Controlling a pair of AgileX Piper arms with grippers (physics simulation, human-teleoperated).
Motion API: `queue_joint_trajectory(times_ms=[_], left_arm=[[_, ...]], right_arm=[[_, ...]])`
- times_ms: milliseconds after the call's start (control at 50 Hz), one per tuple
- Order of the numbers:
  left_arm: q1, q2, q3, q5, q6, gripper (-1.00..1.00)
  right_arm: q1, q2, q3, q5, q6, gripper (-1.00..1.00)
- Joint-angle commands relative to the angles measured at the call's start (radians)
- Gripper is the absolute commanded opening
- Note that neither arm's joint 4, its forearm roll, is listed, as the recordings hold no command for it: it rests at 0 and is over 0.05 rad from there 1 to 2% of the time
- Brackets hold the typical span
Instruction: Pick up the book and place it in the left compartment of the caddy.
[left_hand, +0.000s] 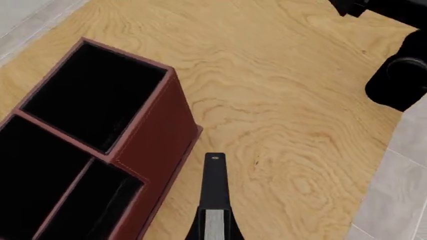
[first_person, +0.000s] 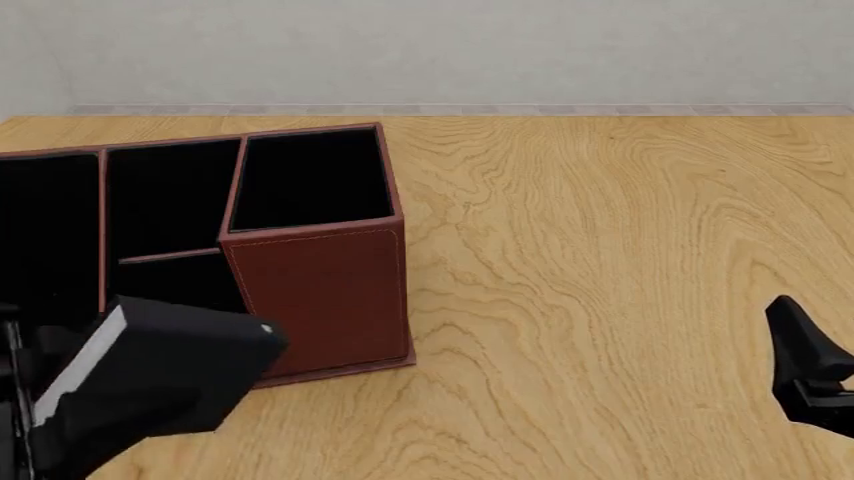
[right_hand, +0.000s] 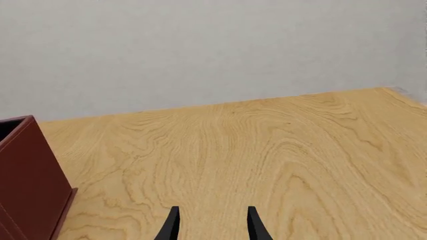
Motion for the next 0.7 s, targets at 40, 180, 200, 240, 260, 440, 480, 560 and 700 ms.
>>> queue_joint_trajectory(times_ms=[40, 180, 200, 240, 260, 440, 480, 560, 700], left_arm=[[-0.006, -0.077, -0.169, 0.001, -0.049, -1.00], [0.227, -0.111, -0.270, 0.008, 0.048, -1.00], [0.229, -0.088, -0.268, 0.020, 0.040, -1.00], [0.272, -0.105, -0.287, 0.012, 0.068, -1.00], [0.315, -0.108, -0.283, 0.013, 0.091, -1.00], [0.464, -0.182, -0.388, -0.011, 0.076, -1.00], [0.534, -0.173, -0.401, -0.014, 0.058, -1.00], [0.813, -0.144, -0.380, -0.072, 0.041, -1.00], [0.901, -0.121, -0.381, -0.092, -0.018, -1.00]], right_arm=[[0.000, 0.002, 0.000, -0.002, -0.003, 1.00], [0.004, 0.008, 0.000, -0.002, -0.005, 1.00], [0.004, 0.011, 0.000, -0.005, -0.005, 1.00], [0.004, 0.014, 0.000, -0.007, -0.004, 1.00], [0.004, 0.015, 0.000, -0.007, -0.003, 1.00], [0.005, 0.022, 0.000, -0.010, -0.002, 1.00], [0.005, 0.030, 0.000, -0.016, 0.001, 1.00], [0.005, 0.038, 0.000, -0.022, 0.005, 1.00], [0.004, 0.043, 0.000, -0.027, 0.007, 1.00]])
